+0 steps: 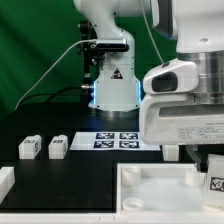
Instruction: Assemble one leg
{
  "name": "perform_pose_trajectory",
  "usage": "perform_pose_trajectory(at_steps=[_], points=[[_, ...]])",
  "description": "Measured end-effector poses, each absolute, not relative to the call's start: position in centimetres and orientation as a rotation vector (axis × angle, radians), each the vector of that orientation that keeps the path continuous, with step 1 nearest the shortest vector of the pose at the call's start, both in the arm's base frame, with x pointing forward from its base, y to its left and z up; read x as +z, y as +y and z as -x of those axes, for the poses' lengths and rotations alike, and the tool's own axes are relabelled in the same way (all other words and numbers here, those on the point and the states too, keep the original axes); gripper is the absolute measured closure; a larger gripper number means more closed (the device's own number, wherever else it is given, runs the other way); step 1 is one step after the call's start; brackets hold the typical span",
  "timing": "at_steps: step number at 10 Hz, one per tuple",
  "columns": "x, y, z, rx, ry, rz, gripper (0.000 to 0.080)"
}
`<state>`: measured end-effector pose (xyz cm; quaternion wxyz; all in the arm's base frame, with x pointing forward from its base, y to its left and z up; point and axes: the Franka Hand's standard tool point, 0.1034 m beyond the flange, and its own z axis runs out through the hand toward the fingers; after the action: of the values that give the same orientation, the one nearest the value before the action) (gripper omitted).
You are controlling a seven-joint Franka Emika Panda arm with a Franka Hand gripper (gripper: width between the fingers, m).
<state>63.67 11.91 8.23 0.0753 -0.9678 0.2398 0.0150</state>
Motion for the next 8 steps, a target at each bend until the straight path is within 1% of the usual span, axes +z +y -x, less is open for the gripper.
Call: perform_pose_trajectory(at_steps=[3,8], points=[[7.86,11.63,-63.45,0.078,0.869,2.834,0.0489],[7.85,11.59,-63.44,0.079,0.877,2.828,0.0489]])
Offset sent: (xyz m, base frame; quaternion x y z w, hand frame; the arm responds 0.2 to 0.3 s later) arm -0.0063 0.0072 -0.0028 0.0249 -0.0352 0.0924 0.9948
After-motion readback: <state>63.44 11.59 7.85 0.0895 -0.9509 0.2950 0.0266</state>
